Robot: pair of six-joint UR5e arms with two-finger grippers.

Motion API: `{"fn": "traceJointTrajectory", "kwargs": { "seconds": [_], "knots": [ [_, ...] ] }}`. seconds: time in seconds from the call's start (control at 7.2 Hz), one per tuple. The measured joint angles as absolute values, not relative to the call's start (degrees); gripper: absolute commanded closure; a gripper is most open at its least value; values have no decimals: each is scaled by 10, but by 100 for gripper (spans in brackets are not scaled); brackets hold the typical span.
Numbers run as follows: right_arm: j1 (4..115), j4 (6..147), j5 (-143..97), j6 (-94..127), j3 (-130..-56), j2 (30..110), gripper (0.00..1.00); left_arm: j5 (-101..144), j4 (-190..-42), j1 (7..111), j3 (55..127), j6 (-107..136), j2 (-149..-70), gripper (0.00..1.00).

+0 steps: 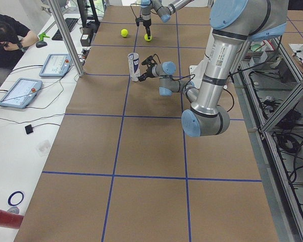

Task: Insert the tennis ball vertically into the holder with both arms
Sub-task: 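Grip the can with the left gripper while the right grasps a yellow ball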

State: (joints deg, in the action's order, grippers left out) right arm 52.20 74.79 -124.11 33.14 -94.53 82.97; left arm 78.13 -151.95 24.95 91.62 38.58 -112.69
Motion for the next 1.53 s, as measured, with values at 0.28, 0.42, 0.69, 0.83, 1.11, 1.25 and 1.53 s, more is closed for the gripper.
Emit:
{"fn": "traceJointTrajectory", "kwargs": {
  "seconds": [0.28,0.42,0.69,0.83,1.11,1.25,1.53],
  "knots": [
    [521,748,-1242,321,-942,828,100,781,-1523,250,913,386,-1127,1],
    [522,748,-1245,316,-944,828,100,781,-1523,249,913,386,-1128,1],
    [540,750,-1266,311,-956,811,100,781,-1523,249,912,386,-1128,1],
    [560,752,-1297,312,-958,795,100,781,-1523,249,911,386,-1129,1],
    [588,754,-1343,322,-959,763,100,780,-1523,247,898,386,-1142,1],
    [593,755,-1351,339,-958,746,100,779,-1523,246,877,386,-1161,1],
    [593,756,-1355,387,-955,712,100,760,-1526,245,844,390,-1183,1]
  ]
}}
